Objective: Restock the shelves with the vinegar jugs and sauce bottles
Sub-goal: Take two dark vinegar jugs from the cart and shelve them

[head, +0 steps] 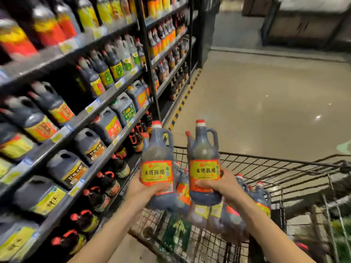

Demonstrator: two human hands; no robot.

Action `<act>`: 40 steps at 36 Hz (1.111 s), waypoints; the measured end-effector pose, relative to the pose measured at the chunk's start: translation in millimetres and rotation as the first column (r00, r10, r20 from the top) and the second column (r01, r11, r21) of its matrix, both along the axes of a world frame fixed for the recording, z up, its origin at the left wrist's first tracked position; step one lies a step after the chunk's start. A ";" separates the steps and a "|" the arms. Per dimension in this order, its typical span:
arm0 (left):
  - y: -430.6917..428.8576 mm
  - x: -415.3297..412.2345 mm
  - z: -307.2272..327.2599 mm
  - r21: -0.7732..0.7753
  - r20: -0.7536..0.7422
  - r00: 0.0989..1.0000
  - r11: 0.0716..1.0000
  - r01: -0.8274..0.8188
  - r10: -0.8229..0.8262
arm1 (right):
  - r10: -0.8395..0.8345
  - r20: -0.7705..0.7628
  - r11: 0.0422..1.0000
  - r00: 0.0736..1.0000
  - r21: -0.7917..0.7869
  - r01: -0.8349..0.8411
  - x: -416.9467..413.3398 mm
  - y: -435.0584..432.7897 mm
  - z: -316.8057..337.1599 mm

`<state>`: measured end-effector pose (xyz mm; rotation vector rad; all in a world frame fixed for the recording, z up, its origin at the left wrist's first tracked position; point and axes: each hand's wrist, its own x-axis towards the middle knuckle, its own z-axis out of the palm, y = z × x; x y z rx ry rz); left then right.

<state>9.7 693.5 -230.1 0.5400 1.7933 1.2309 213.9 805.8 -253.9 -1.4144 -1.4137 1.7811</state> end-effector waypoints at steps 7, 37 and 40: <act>-49.8 -34.9 51.4 0.130 -0.126 0.970 0.973 -0.190 0.206 | 0.168 -0.105 0.980 0.980 0.126 -0.154 -49.0 -23.0 65.0; -458.4 -180.7 170.6 0.453 -0.313 0.510 0.598 -0.661 0.801 | 0.779 -0.286 0.623 0.559 0.458 -0.634 -338.0 -342.5 178.7; -492.4 -190.2 174.8 0.465 -0.336 0.476 0.582 -0.667 0.813 | 0.802 -0.288 0.594 0.523 0.470 -0.653 -354.6 -372.4 181.4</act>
